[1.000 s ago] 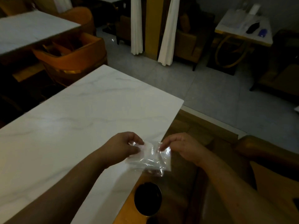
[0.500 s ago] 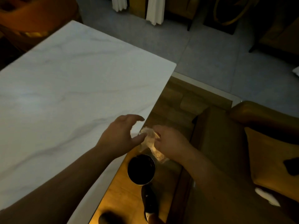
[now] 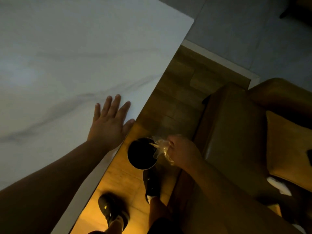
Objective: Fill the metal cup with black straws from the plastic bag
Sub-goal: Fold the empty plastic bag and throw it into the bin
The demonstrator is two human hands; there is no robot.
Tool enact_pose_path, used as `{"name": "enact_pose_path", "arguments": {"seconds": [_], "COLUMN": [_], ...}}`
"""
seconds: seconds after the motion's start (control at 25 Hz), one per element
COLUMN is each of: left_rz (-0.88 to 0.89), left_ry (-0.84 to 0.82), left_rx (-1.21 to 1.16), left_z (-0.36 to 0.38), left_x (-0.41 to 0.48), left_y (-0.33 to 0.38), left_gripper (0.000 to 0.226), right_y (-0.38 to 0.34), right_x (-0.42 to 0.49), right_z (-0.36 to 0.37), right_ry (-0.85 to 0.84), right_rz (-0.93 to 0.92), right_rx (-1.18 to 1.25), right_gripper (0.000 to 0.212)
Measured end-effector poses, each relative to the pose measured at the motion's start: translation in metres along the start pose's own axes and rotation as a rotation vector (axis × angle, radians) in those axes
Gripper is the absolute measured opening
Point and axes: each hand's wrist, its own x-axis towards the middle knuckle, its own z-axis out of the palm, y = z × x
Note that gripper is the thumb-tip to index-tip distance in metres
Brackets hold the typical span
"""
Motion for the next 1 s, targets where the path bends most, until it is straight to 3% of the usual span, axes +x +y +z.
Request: {"name": "enact_pose_path", "arguments": {"seconds": [0.08, 0.2, 0.64, 1.0], "left_rz": [0.008, 0.006, 0.019, 0.006], "left_ry": [0.045, 0.087, 0.247, 0.249], "left_rx": [0.046, 0.054, -0.011, 0.01], "left_z": [0.006, 0.009, 0.011, 0.016], "left_x": [0.004, 0.006, 0.0, -0.001], "left_y": [0.001, 0.003, 0.001, -0.001], "left_gripper": [0.069, 0.068, 0.052, 0.054], "right_y": [0.008, 0.019, 0.045, 0.059], "right_x": [0.009, 0.025, 0.124, 0.179], "right_z": [0.02, 0.051, 0.192, 0.289], "right_ry": [-0.038, -0.096, -0.147, -0.217], "right_rz": [0.031, 0.075, 0.18, 0.133], "right_rx": [-0.005, 0.001, 0.062, -0.023], "right_gripper": [0.024, 0.019, 0.039, 0.042]}}
